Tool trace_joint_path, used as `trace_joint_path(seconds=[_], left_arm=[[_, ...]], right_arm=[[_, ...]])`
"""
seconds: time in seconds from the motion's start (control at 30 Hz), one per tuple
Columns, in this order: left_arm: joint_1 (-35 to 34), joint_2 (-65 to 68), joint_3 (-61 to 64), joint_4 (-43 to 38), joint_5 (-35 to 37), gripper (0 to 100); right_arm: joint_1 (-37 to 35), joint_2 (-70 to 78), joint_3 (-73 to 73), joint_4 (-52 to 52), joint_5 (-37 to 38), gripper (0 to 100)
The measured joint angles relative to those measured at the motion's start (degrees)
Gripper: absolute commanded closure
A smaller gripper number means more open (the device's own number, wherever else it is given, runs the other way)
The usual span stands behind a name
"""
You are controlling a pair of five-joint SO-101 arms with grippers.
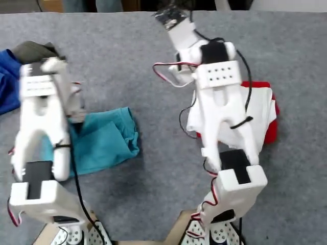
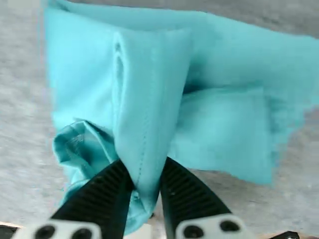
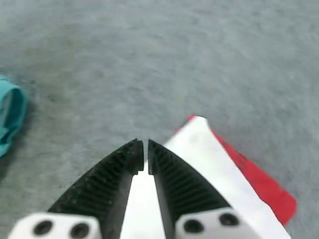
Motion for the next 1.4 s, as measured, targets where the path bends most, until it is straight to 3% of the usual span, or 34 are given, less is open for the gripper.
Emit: trace_joint_path(seconds=[0.2, 0.4, 0.5, 0.6, 0.7, 0.83, 0.9, 1.03, 1.2, 1.3, 1.4], left_arm=[[8.7, 3.7, -1.2, -8.0, 6.2, 97], [15.5, 12.2, -8.5, -10.3, 12.9, 97], [18.1, 17.3, -11.7, -10.3, 13.5, 89], [18.1, 20.7, -14.9, -9.9, 16.1, 74], [16.4, 21.0, -20.6, -5.6, 19.7, 72], [13.8, 20.8, -30.7, -0.4, 18.4, 72], [11.7, 19.2, -33.3, 0.3, 15.6, 76], [2.4, 11.4, -33.7, 0.4, 9.5, 97], [-14.7, 5.5, -25.7, 0.3, -0.8, 97], [-24.0, 5.5, -16.6, -6.4, -5.0, 97], [-30.5, 5.5, -4.0, -19.6, -6.3, 97]], right_arm=[[2.6, 0.0, 0.0, 0.0, 0.0, 97.7], [3.8, 0.0, 0.0, 0.0, 0.0, 97.4], [3.9, 0.0, 0.0, 0.0, 0.0, 97.5], [4.0, 0.0, 0.0, 1.0, 3.1, 97.5], [4.0, 0.0, 0.0, 2.2, 3.7, 97.4], [3.7, 0.0, 0.0, 3.3, 2.1, 97.3], [2.4, 0.0, 0.0, 4.6, 2.0, 97.4], [-3.6, 0.0, 0.0, 8.5, 0.4, 97.4], [-16.2, 0.4, -0.1, 9.6, -5.7, 97.3], [-24.4, 4.7, -1.9, 8.8, -8.7, 97.3], [-30.6, 13.0, -6.2, 5.8, -12.1, 97.5]])
